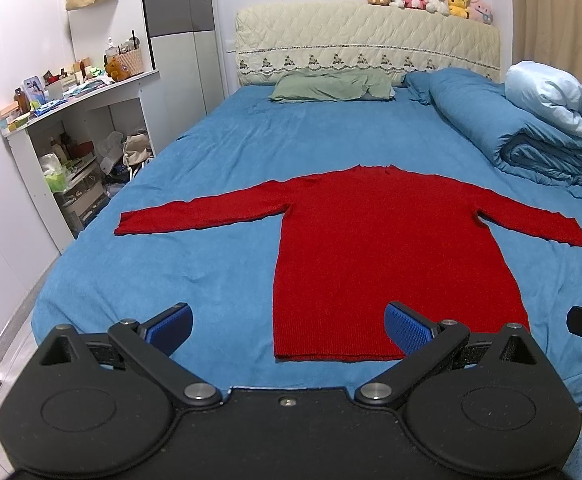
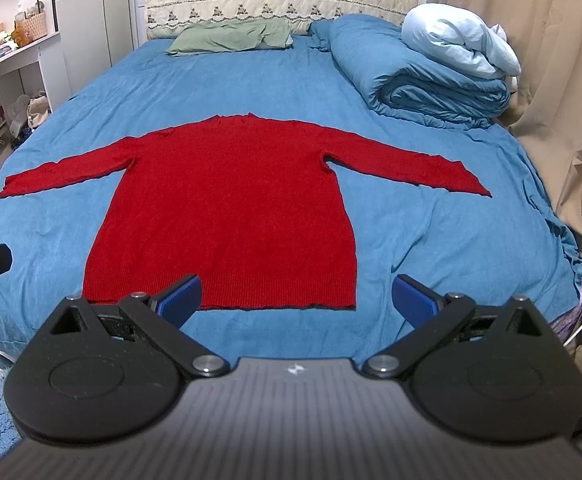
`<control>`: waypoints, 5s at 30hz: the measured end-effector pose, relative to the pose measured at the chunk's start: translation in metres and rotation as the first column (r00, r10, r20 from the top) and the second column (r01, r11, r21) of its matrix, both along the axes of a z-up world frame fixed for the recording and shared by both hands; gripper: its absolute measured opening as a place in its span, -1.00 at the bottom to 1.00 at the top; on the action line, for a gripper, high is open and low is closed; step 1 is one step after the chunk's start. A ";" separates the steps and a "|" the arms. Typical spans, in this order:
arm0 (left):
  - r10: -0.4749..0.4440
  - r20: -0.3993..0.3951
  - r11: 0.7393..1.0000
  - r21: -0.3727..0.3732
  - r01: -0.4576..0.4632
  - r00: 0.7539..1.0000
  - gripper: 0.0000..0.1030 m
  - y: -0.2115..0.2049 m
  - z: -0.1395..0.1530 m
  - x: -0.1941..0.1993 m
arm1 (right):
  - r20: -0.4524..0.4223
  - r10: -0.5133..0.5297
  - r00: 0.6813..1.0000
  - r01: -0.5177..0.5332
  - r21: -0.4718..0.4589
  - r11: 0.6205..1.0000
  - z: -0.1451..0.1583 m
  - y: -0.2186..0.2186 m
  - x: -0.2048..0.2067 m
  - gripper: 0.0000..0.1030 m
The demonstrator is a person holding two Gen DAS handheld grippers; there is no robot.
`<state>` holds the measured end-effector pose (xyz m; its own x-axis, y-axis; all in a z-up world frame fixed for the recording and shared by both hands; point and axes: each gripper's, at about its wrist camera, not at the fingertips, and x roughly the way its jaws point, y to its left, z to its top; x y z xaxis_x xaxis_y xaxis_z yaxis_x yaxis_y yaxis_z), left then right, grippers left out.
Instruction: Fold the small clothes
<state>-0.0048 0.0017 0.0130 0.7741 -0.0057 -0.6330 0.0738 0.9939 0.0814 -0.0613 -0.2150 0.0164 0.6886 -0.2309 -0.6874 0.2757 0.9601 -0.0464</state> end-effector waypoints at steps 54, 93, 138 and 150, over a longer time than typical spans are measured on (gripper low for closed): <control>-0.036 -0.412 0.997 0.045 0.059 0.910 0.95 -0.230 -0.217 0.488 | 0.012 -0.707 0.707 0.690 0.205 0.694 -0.248 -0.494 0.312 -0.04; 0.067 -0.411 0.970 -0.187 -0.156 0.909 1.00 -0.077 -0.191 0.499 | 0.094 0.362 0.927 -0.374 0.274 0.886 -0.239 -0.084 0.502 -0.59; -0.210 -0.301 0.947 -0.298 0.117 0.930 0.31 -0.137 -0.226 0.505 | -0.002 0.236 0.972 -0.232 0.166 0.958 -0.224 -0.172 0.402 0.69; -0.094 -0.376 0.904 -0.420 -0.079 0.922 -0.93 -0.125 -0.227 0.519 | -0.004 0.203 0.979 -0.200 0.157 0.967 -0.226 -0.169 0.410 0.69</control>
<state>0.5145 -0.1233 -0.2142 0.4743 -0.3413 -0.8115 0.0202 0.9257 -0.3776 0.3491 -0.3841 -0.2095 0.6956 0.0218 -0.7181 0.0765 0.9916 0.1042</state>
